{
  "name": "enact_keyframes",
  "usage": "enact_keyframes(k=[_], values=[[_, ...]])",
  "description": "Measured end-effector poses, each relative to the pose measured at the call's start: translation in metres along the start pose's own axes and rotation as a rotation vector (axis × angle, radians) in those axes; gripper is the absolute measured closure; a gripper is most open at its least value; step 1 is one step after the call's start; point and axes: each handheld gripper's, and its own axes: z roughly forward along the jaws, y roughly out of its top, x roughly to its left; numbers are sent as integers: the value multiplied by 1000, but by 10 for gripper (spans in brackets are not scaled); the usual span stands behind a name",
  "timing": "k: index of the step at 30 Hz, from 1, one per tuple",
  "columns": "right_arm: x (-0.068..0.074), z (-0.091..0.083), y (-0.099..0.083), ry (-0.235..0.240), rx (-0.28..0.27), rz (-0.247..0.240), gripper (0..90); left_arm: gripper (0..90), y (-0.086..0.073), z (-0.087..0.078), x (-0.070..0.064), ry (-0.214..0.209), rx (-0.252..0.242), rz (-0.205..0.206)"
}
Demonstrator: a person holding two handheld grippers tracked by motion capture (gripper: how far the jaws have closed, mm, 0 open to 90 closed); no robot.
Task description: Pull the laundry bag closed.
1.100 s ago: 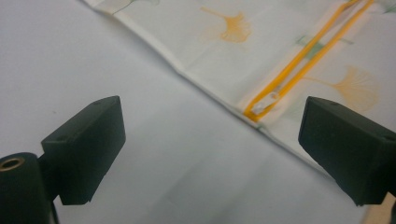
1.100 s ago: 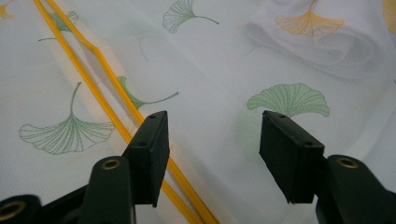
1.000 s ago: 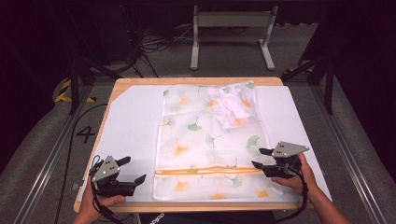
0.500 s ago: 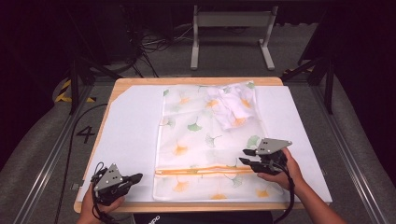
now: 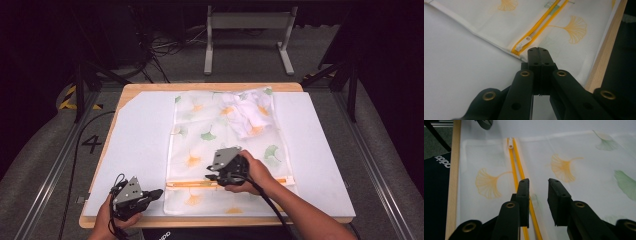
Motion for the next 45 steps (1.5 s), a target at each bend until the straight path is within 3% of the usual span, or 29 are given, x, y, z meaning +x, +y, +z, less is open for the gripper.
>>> enact_keyframes(k=[4,5,6,8,11,13,18,21,26,45], values=[[9,31,27,71,35,-45,718,900,7,10,-5,15,55,57],[9,31,27,71,35,-45,718,900,7,10,-5,15,55,57],[14,47,39,89,67,-76,718,900,7,14,-4,21,66,50],[16,52,42,103,79,-84,720,900,6,15,-3,19,71,49],[22,72,56,113,121,-128,719,900,4,18,-3,27,103,59],[22,81,63,138,143,-133,716,900,3,19,-2,22,94,53],[22,102,73,128,213,-158,719,900,1,19,2,2,81,27],[21,108,75,124,244,-169,733,900,3,20,-1,21,100,49],[21,113,77,143,265,-148,827,900,4,20,-1,21,106,37],[19,110,76,161,311,-137,843,900,2,20,1,10,97,12]])
